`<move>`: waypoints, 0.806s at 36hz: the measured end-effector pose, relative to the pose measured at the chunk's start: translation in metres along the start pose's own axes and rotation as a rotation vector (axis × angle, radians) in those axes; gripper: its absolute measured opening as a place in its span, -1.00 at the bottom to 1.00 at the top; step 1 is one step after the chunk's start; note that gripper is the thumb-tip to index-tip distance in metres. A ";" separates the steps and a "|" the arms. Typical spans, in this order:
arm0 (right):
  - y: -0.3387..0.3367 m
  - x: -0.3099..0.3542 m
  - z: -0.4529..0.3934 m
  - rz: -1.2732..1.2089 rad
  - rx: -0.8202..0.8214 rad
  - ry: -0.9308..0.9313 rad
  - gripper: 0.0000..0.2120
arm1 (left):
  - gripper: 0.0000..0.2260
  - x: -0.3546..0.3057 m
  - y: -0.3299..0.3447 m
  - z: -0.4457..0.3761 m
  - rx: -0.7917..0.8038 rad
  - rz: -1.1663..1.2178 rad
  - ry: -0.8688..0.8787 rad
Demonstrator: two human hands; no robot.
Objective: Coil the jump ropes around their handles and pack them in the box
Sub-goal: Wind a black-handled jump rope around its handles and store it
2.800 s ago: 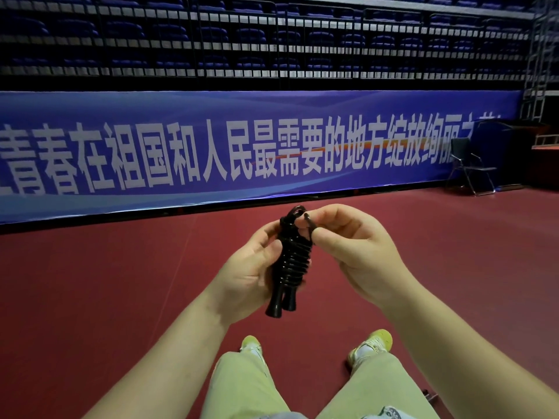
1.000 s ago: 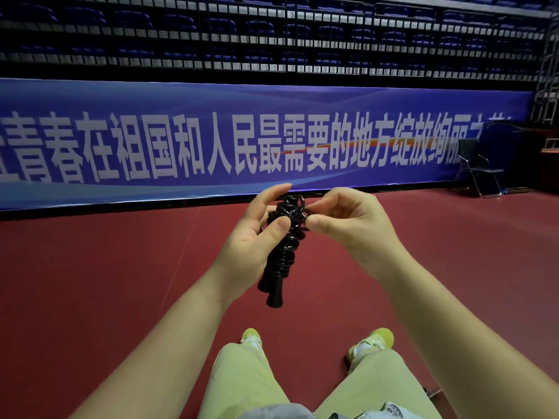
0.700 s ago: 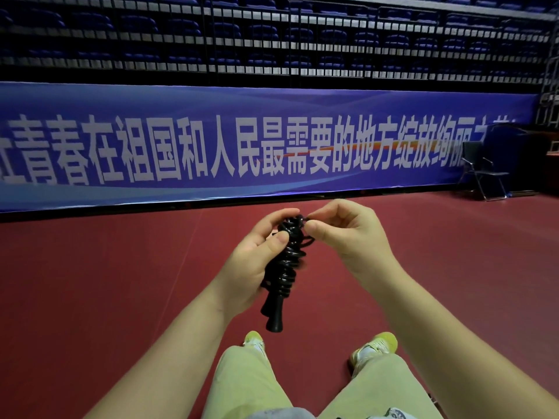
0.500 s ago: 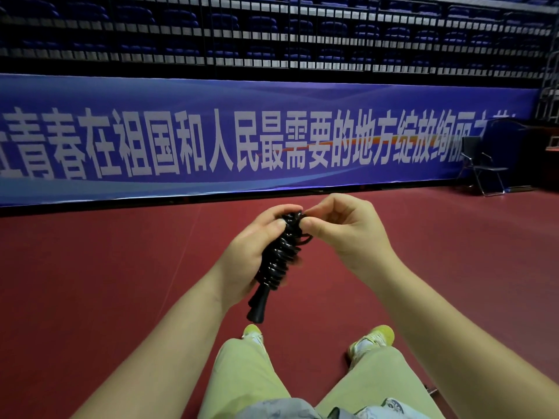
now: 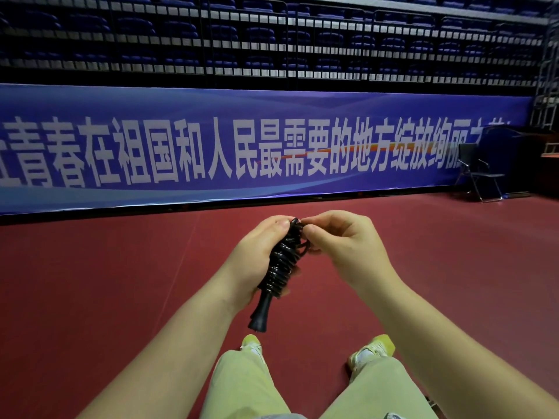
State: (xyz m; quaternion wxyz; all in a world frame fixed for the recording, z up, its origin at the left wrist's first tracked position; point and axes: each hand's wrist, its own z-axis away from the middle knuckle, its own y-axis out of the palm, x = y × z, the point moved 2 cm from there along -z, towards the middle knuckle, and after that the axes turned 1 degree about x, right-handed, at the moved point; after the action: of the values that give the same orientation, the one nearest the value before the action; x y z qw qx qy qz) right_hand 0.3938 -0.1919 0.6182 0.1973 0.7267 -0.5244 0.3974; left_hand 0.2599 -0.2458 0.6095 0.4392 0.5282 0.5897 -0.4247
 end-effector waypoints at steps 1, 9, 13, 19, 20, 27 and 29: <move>-0.002 0.000 -0.002 0.010 -0.004 0.011 -0.82 | -0.77 -0.001 0.001 0.000 0.012 0.000 -0.004; -0.004 0.006 -0.014 0.042 0.096 0.079 -0.90 | -0.78 -0.005 0.003 0.002 -0.064 0.004 0.062; 0.000 0.006 -0.017 0.042 0.125 0.108 -0.89 | -0.79 -0.008 -0.003 0.000 -0.063 -0.072 0.084; 0.002 0.007 -0.016 -0.013 0.086 0.045 -0.87 | -0.80 -0.013 -0.012 -0.002 -0.006 -0.110 0.072; 0.003 0.007 -0.016 -0.013 0.081 0.030 -0.85 | -0.80 -0.014 -0.013 -0.002 0.018 -0.080 0.052; 0.003 0.012 -0.017 0.135 0.232 -0.002 -0.75 | -0.80 -0.014 -0.019 0.001 0.127 0.031 -0.035; 0.001 0.013 -0.017 0.187 0.245 -0.026 -0.78 | -0.78 -0.013 -0.018 0.001 0.131 0.024 -0.038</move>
State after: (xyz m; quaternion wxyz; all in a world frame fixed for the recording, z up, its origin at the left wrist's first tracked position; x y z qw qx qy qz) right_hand 0.3886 -0.1881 0.6390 0.0626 0.6986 -0.5399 0.4654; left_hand 0.2430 -0.2515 0.6226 0.4198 0.5546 0.5459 -0.4671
